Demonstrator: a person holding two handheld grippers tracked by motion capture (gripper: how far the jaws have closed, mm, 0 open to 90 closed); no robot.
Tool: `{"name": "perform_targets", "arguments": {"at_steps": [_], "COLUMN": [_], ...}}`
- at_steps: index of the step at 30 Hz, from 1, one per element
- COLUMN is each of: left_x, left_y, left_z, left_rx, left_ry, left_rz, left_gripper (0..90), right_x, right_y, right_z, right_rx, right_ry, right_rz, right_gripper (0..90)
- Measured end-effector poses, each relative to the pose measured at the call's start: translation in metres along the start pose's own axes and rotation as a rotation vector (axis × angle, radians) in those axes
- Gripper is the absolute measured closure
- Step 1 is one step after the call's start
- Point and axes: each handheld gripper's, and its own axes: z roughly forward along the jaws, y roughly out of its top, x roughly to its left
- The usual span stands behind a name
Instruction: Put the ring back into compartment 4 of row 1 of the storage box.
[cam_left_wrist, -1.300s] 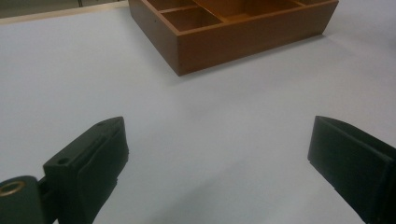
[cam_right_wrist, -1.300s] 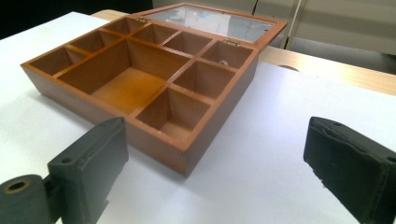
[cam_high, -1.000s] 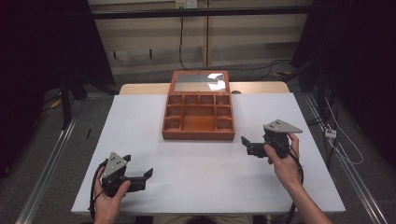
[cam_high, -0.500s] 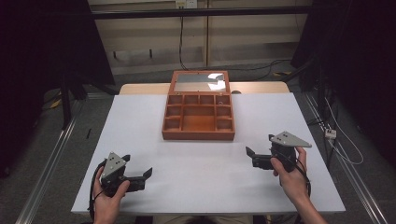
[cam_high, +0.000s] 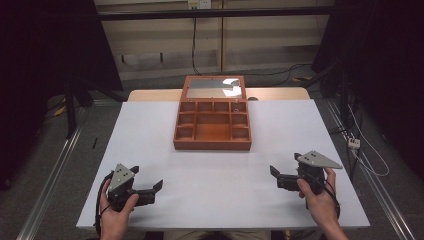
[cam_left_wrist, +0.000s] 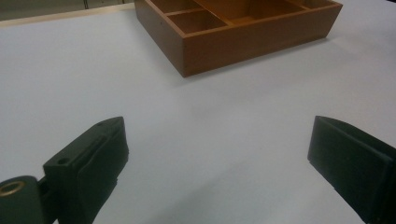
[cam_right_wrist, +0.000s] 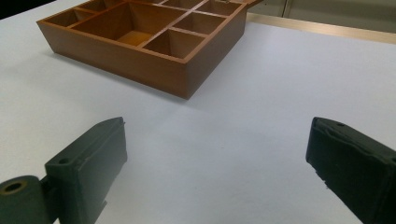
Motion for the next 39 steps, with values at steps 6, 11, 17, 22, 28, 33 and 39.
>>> {"name": "perform_targets", "arguments": {"at_steps": [6, 11, 17, 22, 28, 33, 39], "left_x": [0.0, 0.0, 0.0, 0.0, 0.0, -0.003, -0.002], "left_y": [0.0, 0.0, 0.0, 0.0, 0.0, 0.0, 0.0], "left_z": [-0.001, -0.003, -0.003, -0.003, -0.002, -0.001, -0.001], "left_rx": [-0.005, -0.006, -0.013, -0.009, -0.003, -0.008, -0.007], "left_ry": [0.006, 0.006, 0.016, 0.011, 0.012, 0.004, 0.0], "left_rz": [0.0, 0.005, -0.002, 0.002, 0.007, 0.005, 0.005], "left_gripper": [4.9, 4.9, 4.9, 4.9, 4.9, 4.9, 4.9], "right_x": [0.0, -0.003, -0.003, -0.003, -0.006, -0.012, -0.01], "right_y": [-0.005, -0.013, -0.022, -0.028, -0.032, -0.036, -0.037], "right_z": [-0.006, -0.008, -0.011, -0.013, -0.014, -0.012, -0.012], "right_rx": [-0.018, -0.008, -0.01, -0.023, -0.033, -0.041, -0.044], "right_ry": [-0.002, -0.013, -0.024, -0.024, -0.028, -0.047, -0.043], "right_rz": [0.007, 0.022, 0.036, 0.04, 0.051, 0.053, 0.047], "right_gripper": [4.8, 4.9, 4.9, 4.9, 4.8, 5.0, 4.9]}}
